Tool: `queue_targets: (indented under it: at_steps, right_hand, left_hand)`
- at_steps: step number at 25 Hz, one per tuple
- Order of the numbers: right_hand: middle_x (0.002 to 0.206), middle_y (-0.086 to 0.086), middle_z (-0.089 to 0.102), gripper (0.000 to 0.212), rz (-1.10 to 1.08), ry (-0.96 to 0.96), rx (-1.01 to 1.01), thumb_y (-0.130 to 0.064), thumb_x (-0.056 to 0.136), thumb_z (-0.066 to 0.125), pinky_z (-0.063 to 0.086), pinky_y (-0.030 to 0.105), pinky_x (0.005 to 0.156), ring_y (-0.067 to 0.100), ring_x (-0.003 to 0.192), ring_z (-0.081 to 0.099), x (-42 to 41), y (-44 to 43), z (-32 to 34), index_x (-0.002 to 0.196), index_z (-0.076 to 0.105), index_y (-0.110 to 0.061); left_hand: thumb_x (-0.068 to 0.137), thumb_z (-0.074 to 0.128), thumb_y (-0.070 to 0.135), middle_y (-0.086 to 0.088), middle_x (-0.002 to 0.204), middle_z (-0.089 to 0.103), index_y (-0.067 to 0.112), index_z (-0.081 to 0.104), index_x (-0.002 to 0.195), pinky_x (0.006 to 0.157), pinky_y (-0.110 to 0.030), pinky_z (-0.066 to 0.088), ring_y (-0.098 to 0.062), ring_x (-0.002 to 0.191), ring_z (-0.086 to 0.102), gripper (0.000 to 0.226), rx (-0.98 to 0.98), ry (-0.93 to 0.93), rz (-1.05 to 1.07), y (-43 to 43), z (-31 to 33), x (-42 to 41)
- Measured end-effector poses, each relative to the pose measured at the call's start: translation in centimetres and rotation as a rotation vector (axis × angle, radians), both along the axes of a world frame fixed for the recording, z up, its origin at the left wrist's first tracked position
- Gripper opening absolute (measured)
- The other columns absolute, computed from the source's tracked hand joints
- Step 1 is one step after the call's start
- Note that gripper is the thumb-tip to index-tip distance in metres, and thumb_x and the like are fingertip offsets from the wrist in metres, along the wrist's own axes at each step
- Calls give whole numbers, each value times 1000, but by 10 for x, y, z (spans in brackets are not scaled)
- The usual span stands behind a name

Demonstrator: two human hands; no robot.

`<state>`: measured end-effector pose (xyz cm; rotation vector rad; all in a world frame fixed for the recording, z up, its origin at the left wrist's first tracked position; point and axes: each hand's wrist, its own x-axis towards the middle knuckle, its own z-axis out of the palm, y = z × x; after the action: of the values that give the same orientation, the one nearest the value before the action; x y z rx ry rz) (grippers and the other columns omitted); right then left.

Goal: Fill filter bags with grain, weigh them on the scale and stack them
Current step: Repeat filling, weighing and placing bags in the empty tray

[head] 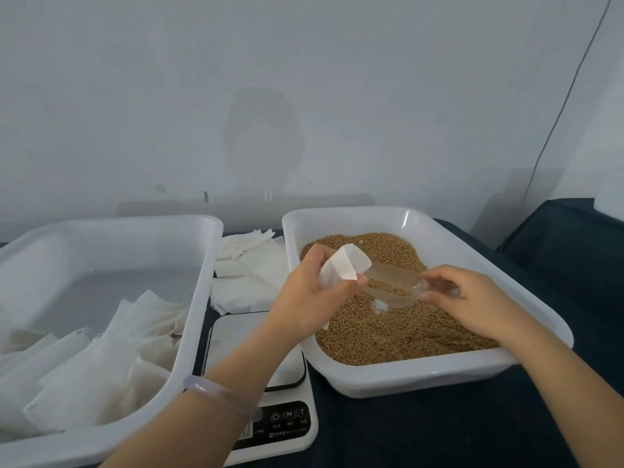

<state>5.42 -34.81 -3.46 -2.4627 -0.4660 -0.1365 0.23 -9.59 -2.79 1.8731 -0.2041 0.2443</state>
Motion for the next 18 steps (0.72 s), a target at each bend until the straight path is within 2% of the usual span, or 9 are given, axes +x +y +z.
queue_targets:
  at_steps: [2,5,7,9,12,15,18]
  right_hand:
    - [99,-29,55,33,-50,-12,13,-31,84,66,38,12,72,-13,89,50,0,-2,-1,114,57,-39]
    - [97,-27,55,54,-108,-44,45,-31,83,67,40,20,81,-10,88,49,-6,1,5,132,46,-34]
    - [98,-25,58,50,-122,-89,59,-30,82,69,40,23,83,-3,93,55,-14,2,10,128,51,-34]
    - [99,-26,60,36,-114,-141,79,-28,80,70,42,22,85,-1,97,58,-23,-3,21,114,60,-33]
    - [96,-27,65,28,-64,-158,77,-28,75,72,41,20,84,-10,93,60,-37,-17,47,98,63,-42]
    - [92,-32,66,26,-22,-148,21,-32,71,74,36,11,78,-17,93,57,-43,-24,72,93,65,-44]
    - [92,-33,64,26,8,-131,-81,-29,74,75,35,10,77,-21,95,53,-41,-22,85,92,66,-45]
  left_hand:
    - [76,72,43,9,79,60,33,48,88,51,-16,45,0,58,54,29,56,-7,38,-2,-4,0]
    - [75,69,50,10,81,61,35,46,94,50,-16,44,-3,63,59,34,224,-21,143,-5,-7,1]
    - [75,69,51,12,84,61,35,47,103,53,-18,43,-3,69,60,39,254,-30,168,-6,-7,1]
    - [76,68,50,14,85,60,35,50,109,55,-18,42,-2,71,60,41,259,-33,173,-6,-8,2]
    - [78,67,48,13,81,60,33,52,111,54,-19,41,-3,68,59,39,279,-40,162,-5,-9,4]
    - [77,66,50,13,79,61,34,51,106,52,-17,42,-2,64,59,37,250,-41,158,-6,-10,4]
    - [74,68,53,14,78,59,35,48,102,49,-12,39,0,64,57,38,260,-41,139,-5,-10,2]
